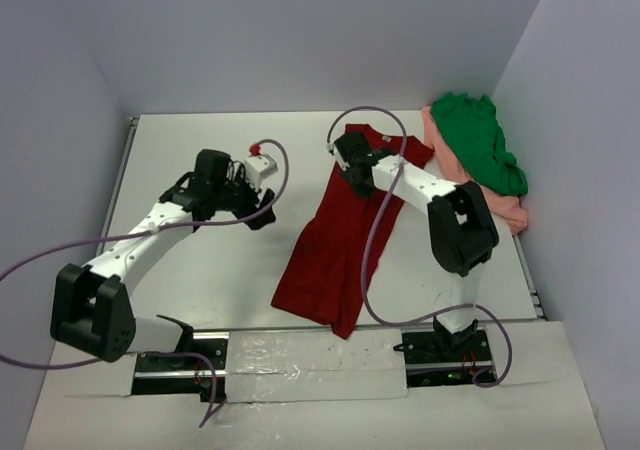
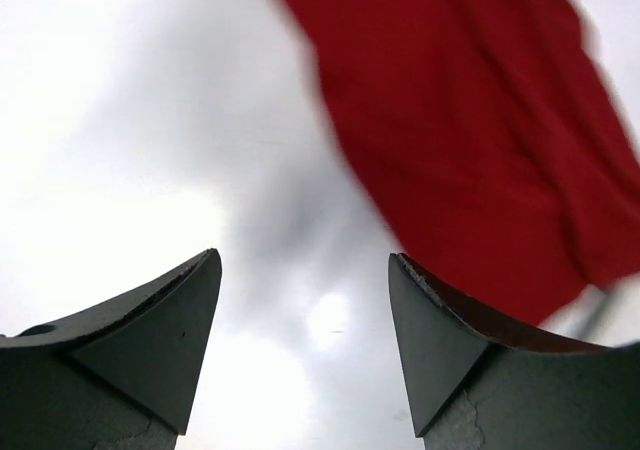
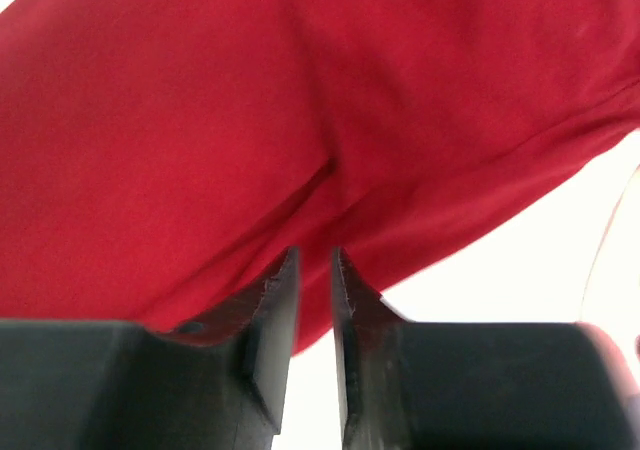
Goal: Fold and stack the t-shirts
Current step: Rotate the tshirt 90 degrees
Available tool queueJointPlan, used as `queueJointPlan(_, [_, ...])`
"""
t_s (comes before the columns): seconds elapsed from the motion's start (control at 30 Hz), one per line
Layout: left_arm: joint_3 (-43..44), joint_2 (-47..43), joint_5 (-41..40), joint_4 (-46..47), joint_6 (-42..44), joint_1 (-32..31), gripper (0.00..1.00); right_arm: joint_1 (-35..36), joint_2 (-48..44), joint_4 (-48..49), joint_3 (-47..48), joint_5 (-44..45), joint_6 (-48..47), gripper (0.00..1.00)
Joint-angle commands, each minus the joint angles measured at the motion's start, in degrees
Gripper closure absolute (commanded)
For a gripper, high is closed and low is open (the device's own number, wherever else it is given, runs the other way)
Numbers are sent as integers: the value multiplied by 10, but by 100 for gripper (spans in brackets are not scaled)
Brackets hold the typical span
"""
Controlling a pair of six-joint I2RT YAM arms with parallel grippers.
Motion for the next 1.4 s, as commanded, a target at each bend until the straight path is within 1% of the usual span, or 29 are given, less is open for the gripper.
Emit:
queueJointPlan(0.0, [-37, -63, -133, 145, -65, 33, 23, -8, 49, 54, 63, 107, 14, 81])
queueJointPlan(0.03, [-43, -72, -143, 158, -69, 42, 22, -13, 62, 57, 72, 120, 17, 89])
queueJointPlan(0.07, [-48, -79, -152, 172, -71, 60, 22, -16, 76, 56, 97, 135, 25, 100])
queueJointPlan(0.17, [-66, -106, -159, 190, -82, 93, 21, -35, 129, 51, 145, 139, 39, 100])
queueJointPlan(0.27, [-81, -121, -151, 206, -92, 125, 21, -51, 145, 58, 177, 148, 53, 100])
queueJointPlan(0.33, [-96, -138, -149, 219, -94, 140, 21, -57, 160, 71, 195, 172, 54, 100])
queueJointPlan(0.4, [-96, -141, -150, 213, -93, 145, 21, -67, 171, 75, 208, 192, 55, 100])
queueJointPlan(0.5, [-96, -139, -143, 209, -93, 157, 21, -87, 206, 35, 253, 178, 69, 100])
queueJointPlan(0.53, [-95, -138, -139, 206, -90, 160, 21, -92, 217, 16, 287, 150, 74, 100])
queueJointPlan(0.6, [-92, -136, -138, 202, -91, 164, 21, -103, 252, -40, 322, 112, 93, 100])
queueJointPlan(0.63, [-91, -135, -134, 198, -89, 168, 21, -105, 262, -56, 353, 78, 105, 100])
queueJointPlan(0.7, [-87, -133, -130, 194, -89, 170, 21, -109, 287, -92, 375, 40, 111, 100])
queueJointPlan(0.73, [-86, -133, -126, 191, -86, 173, 21, -110, 297, -108, 406, 23, 122, 100])
queueJointPlan(0.77, [-82, -132, -119, 187, -83, 174, 21, -111, 308, -123, 420, -12, 126, 100])
queueJointPlan(0.8, [-82, -131, -119, 184, -82, 175, 22, -111, 328, -156, 437, -34, 129, 100])
queueJointPlan(0.83, [-82, -130, -118, 184, -83, 179, 22, -113, 340, -171, 473, -50, 133, 100])
queueJointPlan(0.87, [-80, -130, -112, 180, -81, 179, 22, -114, 351, -185, 487, -92, 152, 100])
queueJointPlan(0.93, [-79, -127, -107, 177, -80, 181, 22, -116, 379, -220, 530, -129, 169, 100])
queueJointPlan(0.97, [-79, -126, -105, 177, -78, 182, 22, -117, 387, -231, 538, -140, 173, 100])
queueJointPlan(1.0, [-79, -124, -99, 174, -76, 182, 22, -117, 399, -241, 545, -187, 175, 100])
queueJointPlan(1.2, [-76, -119, -90, 169, -73, 190, 22, -121, 424, -249, 563, -289, 206, 100])
queueJointPlan(1.27, [-75, -119, -83, 165, -71, 195, 22, -120, 431, -248, 569, -340, 210, 100])
queueJointPlan(1.37, [-75, -123, -74, 164, -72, 205, 22, -116, 436, -242, 578, -370, 214, 100])
